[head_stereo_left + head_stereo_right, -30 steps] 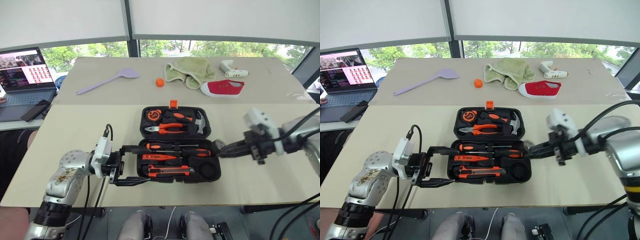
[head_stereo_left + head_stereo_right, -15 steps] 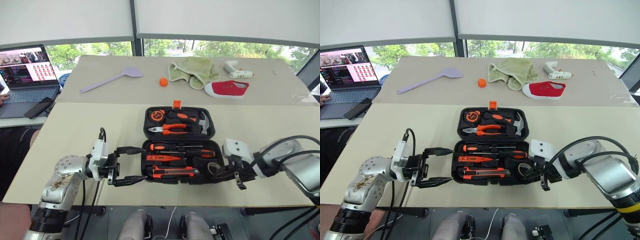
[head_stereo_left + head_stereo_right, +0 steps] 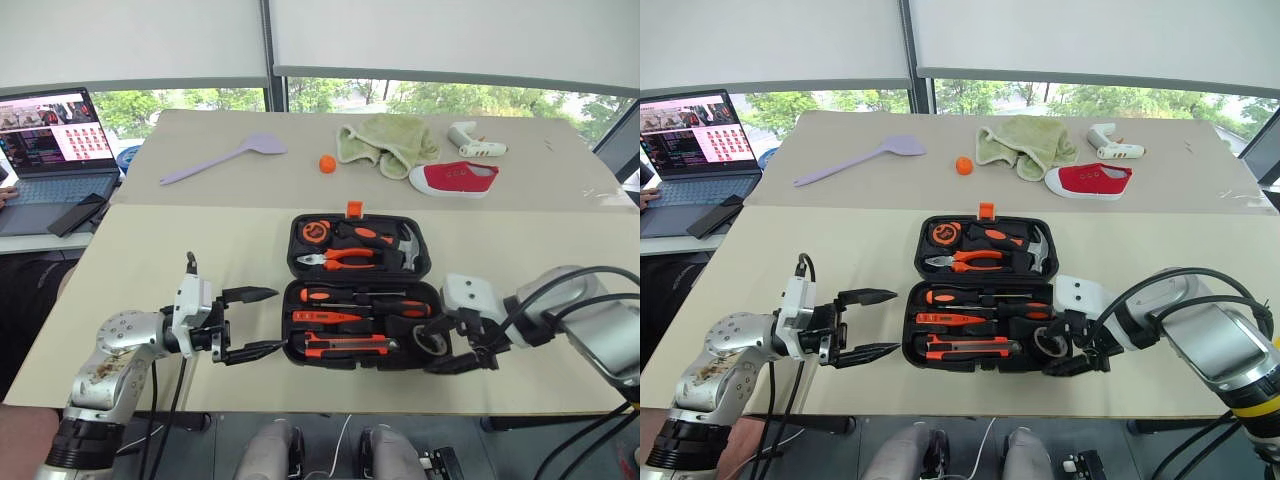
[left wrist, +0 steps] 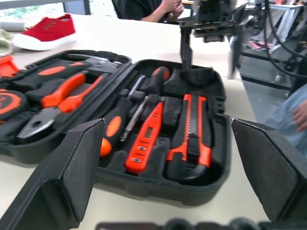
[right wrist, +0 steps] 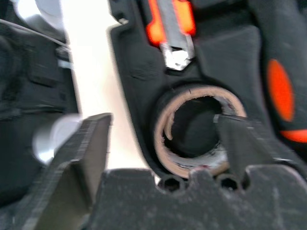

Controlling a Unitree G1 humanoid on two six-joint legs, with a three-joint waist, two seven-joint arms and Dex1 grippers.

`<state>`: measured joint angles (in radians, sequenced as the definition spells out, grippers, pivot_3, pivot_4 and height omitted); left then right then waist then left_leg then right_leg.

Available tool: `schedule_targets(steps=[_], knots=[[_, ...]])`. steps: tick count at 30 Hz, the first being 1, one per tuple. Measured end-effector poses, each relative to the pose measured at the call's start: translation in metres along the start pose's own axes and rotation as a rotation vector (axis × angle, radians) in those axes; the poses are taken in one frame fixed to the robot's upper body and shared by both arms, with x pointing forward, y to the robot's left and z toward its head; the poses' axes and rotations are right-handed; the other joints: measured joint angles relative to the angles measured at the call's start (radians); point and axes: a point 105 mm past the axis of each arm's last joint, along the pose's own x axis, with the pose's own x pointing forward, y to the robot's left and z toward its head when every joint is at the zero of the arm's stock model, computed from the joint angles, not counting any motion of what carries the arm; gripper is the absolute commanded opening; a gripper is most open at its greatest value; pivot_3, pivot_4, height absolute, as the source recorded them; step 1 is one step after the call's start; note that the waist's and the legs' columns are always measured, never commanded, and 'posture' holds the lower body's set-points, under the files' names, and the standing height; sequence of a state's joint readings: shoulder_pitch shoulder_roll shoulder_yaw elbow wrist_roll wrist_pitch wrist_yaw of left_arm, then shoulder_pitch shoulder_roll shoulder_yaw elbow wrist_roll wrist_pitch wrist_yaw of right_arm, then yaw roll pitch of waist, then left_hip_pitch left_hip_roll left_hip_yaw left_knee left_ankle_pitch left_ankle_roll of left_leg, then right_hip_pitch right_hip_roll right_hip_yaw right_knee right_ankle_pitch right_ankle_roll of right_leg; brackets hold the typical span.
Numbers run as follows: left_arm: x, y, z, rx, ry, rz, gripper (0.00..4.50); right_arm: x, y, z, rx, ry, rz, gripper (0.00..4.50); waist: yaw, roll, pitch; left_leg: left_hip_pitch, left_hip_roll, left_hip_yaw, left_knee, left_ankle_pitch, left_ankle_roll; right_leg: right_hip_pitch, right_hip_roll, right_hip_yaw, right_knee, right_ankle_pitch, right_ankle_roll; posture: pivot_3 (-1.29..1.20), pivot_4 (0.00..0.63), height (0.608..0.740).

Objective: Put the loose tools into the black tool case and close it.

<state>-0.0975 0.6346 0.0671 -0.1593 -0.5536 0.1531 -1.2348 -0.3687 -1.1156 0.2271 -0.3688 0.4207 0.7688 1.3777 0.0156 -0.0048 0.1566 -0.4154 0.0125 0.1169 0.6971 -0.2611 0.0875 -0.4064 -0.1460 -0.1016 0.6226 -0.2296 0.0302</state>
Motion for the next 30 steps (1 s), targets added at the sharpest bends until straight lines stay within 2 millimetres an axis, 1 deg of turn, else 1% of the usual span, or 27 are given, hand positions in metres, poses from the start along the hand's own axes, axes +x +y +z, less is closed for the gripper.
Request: schedule_targets(steps=[1, 3, 5, 6, 7, 8, 9, 10, 11, 13, 14, 16, 18, 20, 21, 23, 27, 30], knots=[[-0.002, 0.005, -0.001, -0.022, 0.008, 0.038, 4.5, -0.009, 0.002, 0.005, 0.016, -0.067, 0.029, 4.45, 0.0, 0.0, 0.001, 0.0, 0.0, 0.0, 0.0, 0.0, 0.0, 0.0, 0.0, 0.0, 0.0, 0.0, 0.0, 0.0, 0.15, 0.74], [-0.006, 0.015, -0.003, -0.052, 0.018, 0.107, 4.5, -0.029, 0.0, 0.014, 0.016, -0.157, 0.016, 4.45, 0.0, -0.001, 0.001, 0.0, 0.0, 0.0, 0.0, 0.0, 0.0, 0.001, 0.0, 0.0, 0.0, 0.0, 0.0, 0.0, 0.15, 0.74], [-0.008, 0.019, -0.004, -0.059, 0.023, 0.13, 3.98, -0.04, -0.003, 0.016, 0.016, -0.197, -0.013, 4.5, -0.001, -0.002, 0.001, 0.0, 0.0, -0.001, 0.0, 0.0, 0.0, 0.001, 0.0, 0.0, 0.0, 0.0, 0.0, 0.0, 0.15, 0.74], [-0.008, 0.022, -0.004, -0.062, 0.024, 0.146, 3.73, -0.044, -0.007, 0.013, 0.037, -0.233, -0.031, 4.5, 0.0, -0.002, 0.001, 0.0, 0.0, -0.001, 0.0, 0.0, 0.0, 0.001, 0.0, 0.0, 0.0, 0.0, 0.0, 0.0, 0.15, 0.74], [-0.008, 0.027, -0.005, -0.071, 0.028, 0.173, 3.29, -0.048, -0.013, 0.009, 0.065, -0.267, -0.056, 4.5, 0.002, -0.003, 0.001, 0.0, 0.0, -0.001, 0.0, 0.0, 0.0, 0.001, 0.0, 0.0, 0.0, 0.0, 0.0, 0.0, 0.15, 0.74], [-0.008, 0.035, -0.007, -0.076, 0.041, 0.213, 2.98, -0.051, -0.021, 0.005, 0.081, -0.311, -0.097, 4.5, 0.003, -0.003, 0.001, 0.0, 0.0, 0.0, 0.0, 0.0, 0.0, 0.001, 0.001, 0.0, 0.001, 0.0, 0.0, 0.0, 0.15, 0.74], [-0.008, 0.046, -0.008, -0.079, 0.054, 0.26, 2.63, -0.055, -0.033, 0.001, 0.084, -0.358, -0.164, 4.0, 0.005, -0.004, 0.002, 0.0, 0.0, 0.0, 0.001, 0.0, 0.0, 0.001, 0.002, -0.001, 0.001, 0.0, 0.0, 0.0, 0.15, 0.74], [-0.007, 0.057, -0.008, -0.072, 0.067, 0.308, 2.25, -0.057, -0.048, -0.005, 0.07, -0.389, -0.25, 3.83, 0.006, -0.005, 0.002, 0.0, 0.0, 0.0, 0.001, 0.001, -0.001, 0.001, 0.003, -0.001, 0.002, 0.001, 0.0, 0.0, 0.15, 0.74], [-0.005, 0.065, -0.008, -0.065, 0.075, 0.341, 1.81, -0.057, -0.06, -0.014, 0.061, -0.398, -0.325, 3.44, 0.006, -0.005, 0.002, 0.0, -0.001, 0.001, 0.001, 0.001, -0.001, 0.001, 0.003, -0.001, 0.002, 0.001, 0.0, 0.0, 0.15, 0.74], [-0.002, 0.072, -0.011, -0.061, 0.104, 0.364, 1.04, -0.053, -0.077, -0.028, 0.024, -0.374, -0.429, 2.76, 0.001, -0.005, 0.002, 0.001, -0.002, 0.003, 0.0, 0.001, -0.001, 0.0, 0.004, 0.001, 0.003, 0.001, 0.001, 0.0, 0.15, 0.74], [0.001, 0.074, -0.015, -0.068, 0.119, 0.369, 0.62, -0.052, -0.084, -0.032, 0.002, -0.358, -0.471, 2.35, -0.002, -0.005, 0.002, 0.0, -0.002, 0.004, 0.0, 0.001, -0.001, 0.0, 0.004, 0.001, 0.003, 0.001, 0.001, 0.0, 0.15, 0.74], [0.007, 0.077, -0.024, -0.097, 0.161, 0.374, 0.01, -0.049, -0.1, -0.032, -0.053, -0.348, -0.557, 1.73, -0.007, -0.005, 0.002, 0.001, -0.001, 0.004, 0.001, 0.002, -0.002, 0.0, 0.007, 0.002, 0.003, 0.001, 0.001, 0.0, 0.15, 0.74], [0.018, 0.074, -0.032, -0.124, 0.198, 0.331, 0.0, -0.043, -0.111, -0.029, -0.087, -0.356, -0.607, 1.1, -0.011, -0.005, 0.002, 0.001, 0.0, 0.005, 0.001, 0.003, -0.003, 0.001, 0.01, 0.002, 0.002, 0.001, 0.001, 0.0, 0.15, 0.74], [0.036, 0.07, -0.037, -0.133, 0.208, 0.276, 0.0, -0.027, -0.114, -0.029, -0.108, -0.356, -0.59, 0.35, -0.011, -0.006, 0.002, 0.001, 0.001, 0.004, 0.0, 0.004, -0.005, 0.0, 0.011, 0.003, 0.002, 0.0, 0.001, 0.0, 0.15, 0.74], [0.041, 0.068, -0.04, -0.137, 0.218, 0.253, 0.0, -0.018, -0.113, -0.029, -0.113, -0.349, -0.569, 0.09, -0.01, -0.006, 0.003, 0.001, 0.001, 0.004, 0.0, 0.004, -0.005, 0.0, 0.012, 0.003, 0.002, 0.0, 0.001, 0.0, 0.15, 0.74], [0.046, 0.069, -0.043, -0.142, 0.231, 0.24, 0.0, -0.011, -0.111, -0.029, -0.117, -0.354, -0.55, 0.09, -0.008, -0.005, 0.003, 0.001, 0.002, 0.004, 0.0, 0.004, -0.005, 0.0, 0.012, 0.003, 0.002, 0.0, 0.0, 0.0, 0.15, 0.74], [0.054, 0.065, -0.044, -0.133, 0.242, 0.207, 0.0, -0.012, -0.106, -0.033, -0.113, -0.347, -0.554, 0.09, -0.002, -0.005, 0.003, 0.001, 0.001, 0.004, 0.0, 0.004, -0.005, 0.001, 0.011, 0.004, 0.002, 0.0, 0.0, 0.0, 0.15, 0.74], [0.06, 0.059, -0.048, -0.138, 0.248, 0.171, 0.0, -0.015, -0.095, -0.04, -0.102, -0.328, -0.554, 0.09, 0.004, -0.005, 0.003, 0.001, 0.001, 0.003, 0.0, 0.004, -0.005, 0.001, 0.011, 0.003, 0.002, 0.0, 0.001, 0.0, 0.15, 0.74]])
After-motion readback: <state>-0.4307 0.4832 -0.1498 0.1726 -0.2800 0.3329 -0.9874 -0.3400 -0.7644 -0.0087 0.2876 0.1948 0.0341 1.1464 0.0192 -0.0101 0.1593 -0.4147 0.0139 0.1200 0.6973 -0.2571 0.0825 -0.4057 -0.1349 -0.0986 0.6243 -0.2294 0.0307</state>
